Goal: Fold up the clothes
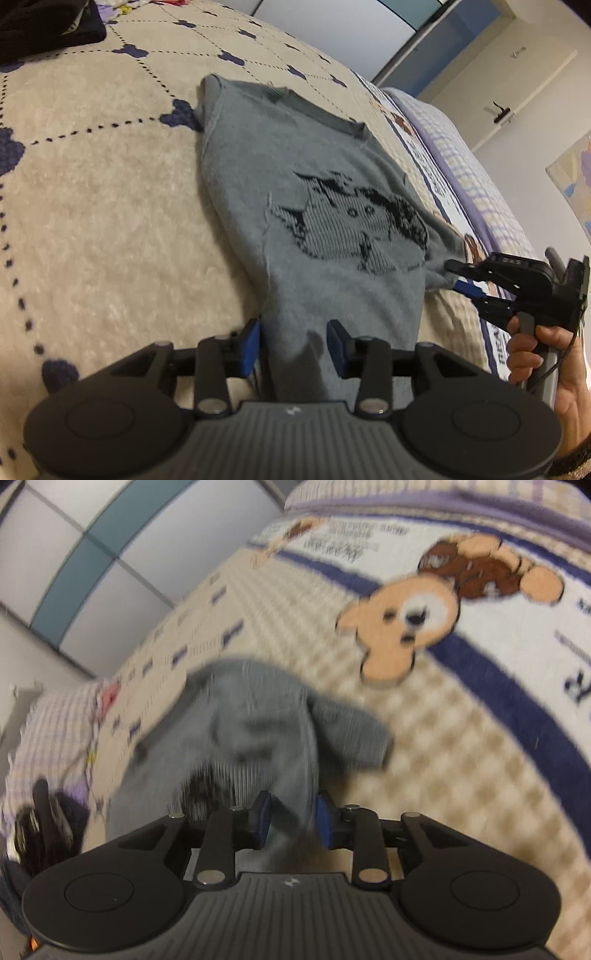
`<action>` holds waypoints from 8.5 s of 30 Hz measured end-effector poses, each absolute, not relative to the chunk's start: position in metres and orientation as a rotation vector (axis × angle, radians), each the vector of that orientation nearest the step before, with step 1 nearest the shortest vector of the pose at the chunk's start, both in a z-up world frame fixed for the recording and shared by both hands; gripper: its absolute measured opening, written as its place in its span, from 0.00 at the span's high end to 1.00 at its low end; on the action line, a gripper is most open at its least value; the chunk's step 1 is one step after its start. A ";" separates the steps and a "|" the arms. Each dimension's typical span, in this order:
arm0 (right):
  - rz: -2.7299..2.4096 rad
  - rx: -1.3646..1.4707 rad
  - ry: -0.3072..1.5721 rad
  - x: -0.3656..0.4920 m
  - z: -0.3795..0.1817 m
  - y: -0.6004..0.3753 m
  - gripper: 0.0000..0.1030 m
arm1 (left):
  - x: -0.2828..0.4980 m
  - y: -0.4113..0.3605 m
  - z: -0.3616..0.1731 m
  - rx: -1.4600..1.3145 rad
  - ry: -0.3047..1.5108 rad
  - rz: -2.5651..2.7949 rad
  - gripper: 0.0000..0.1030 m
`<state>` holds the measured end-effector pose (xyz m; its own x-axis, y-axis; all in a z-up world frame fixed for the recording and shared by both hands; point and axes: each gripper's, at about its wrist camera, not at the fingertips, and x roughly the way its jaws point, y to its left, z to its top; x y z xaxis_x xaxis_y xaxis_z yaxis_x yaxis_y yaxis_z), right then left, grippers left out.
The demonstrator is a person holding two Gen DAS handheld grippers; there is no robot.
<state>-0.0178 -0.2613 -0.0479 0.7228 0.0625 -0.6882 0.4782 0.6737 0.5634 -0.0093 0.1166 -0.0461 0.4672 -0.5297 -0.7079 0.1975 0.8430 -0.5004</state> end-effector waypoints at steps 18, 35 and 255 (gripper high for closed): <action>-0.146 0.648 0.752 -0.006 -0.038 -0.223 0.92 | -0.016 0.125 -0.018 -0.412 0.843 -0.462 0.95; -0.261 0.730 0.701 0.009 -0.030 -0.295 0.89 | 0.041 0.151 -0.027 -0.376 0.796 -0.290 0.94; -0.131 0.444 0.926 -0.221 -0.055 -0.280 0.77 | -0.209 0.162 -0.082 -0.685 0.866 -0.242 0.94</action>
<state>-0.2212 -0.2798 -0.0551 0.6004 0.0794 -0.7957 0.2964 0.9021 0.3136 -0.2087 0.1620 -0.0820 0.6368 -0.4597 -0.6190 -0.0729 0.7634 -0.6418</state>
